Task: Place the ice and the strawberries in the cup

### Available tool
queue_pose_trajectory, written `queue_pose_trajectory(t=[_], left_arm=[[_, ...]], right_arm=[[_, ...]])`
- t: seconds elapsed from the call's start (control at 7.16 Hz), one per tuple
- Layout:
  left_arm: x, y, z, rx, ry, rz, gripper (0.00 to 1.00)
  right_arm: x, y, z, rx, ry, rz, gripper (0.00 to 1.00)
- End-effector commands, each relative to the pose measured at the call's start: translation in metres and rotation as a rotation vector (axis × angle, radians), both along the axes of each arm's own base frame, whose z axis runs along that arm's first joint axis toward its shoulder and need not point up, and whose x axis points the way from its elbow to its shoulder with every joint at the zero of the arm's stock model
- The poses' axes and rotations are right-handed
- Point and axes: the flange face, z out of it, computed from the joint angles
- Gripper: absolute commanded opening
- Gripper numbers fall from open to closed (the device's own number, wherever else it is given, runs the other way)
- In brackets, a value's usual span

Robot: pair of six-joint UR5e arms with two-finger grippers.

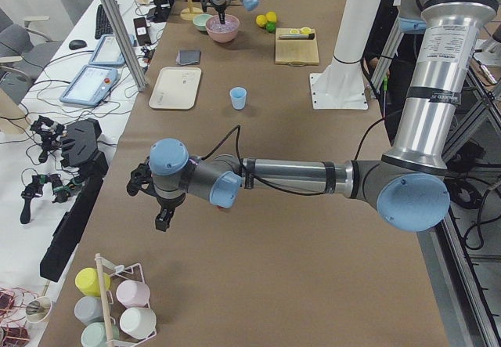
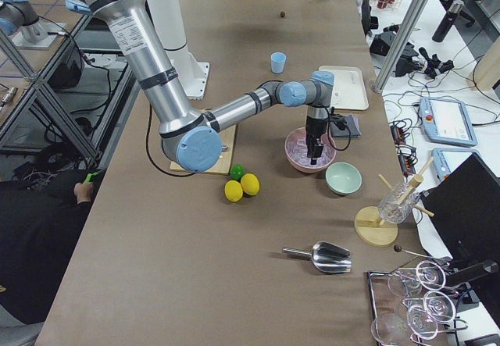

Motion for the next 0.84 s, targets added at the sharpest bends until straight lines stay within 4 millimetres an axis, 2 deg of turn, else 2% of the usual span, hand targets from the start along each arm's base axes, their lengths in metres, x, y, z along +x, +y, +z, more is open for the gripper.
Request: queue_pose_trajectory(t=[0.0, 0.14, 0.28, 0.42, 0.56, 0.7], left_arm=[[0.000, 0.000, -0.002, 0.004, 0.000, 0.000, 0.98], [0.000, 0.000, -0.002, 0.004, 0.000, 0.000, 0.98], [0.000, 0.000, -0.001, 0.004, 0.000, 0.001, 0.98], [0.000, 0.000, -0.001, 0.004, 0.000, 0.001, 0.98], [0.000, 0.001, 0.001, 0.001, 0.000, 0.001, 0.98], [0.000, 0.001, 0.001, 0.001, 0.000, 0.001, 0.98]], right_arm=[[0.000, 0.001, 0.002, -0.002, 0.004, -0.004, 0.53], [0.000, 0.001, 0.002, -0.003, 0.003, -0.005, 0.46], [0.000, 0.001, 0.002, -0.001, 0.002, -0.005, 0.32], [0.000, 0.001, 0.002, -0.002, 0.001, -0.007, 0.13], [0.000, 0.001, -0.001, -0.003, 0.001, -0.007, 0.00], [0.005, 0.002, -0.009, -0.021, 0.015, -0.017, 0.00]])
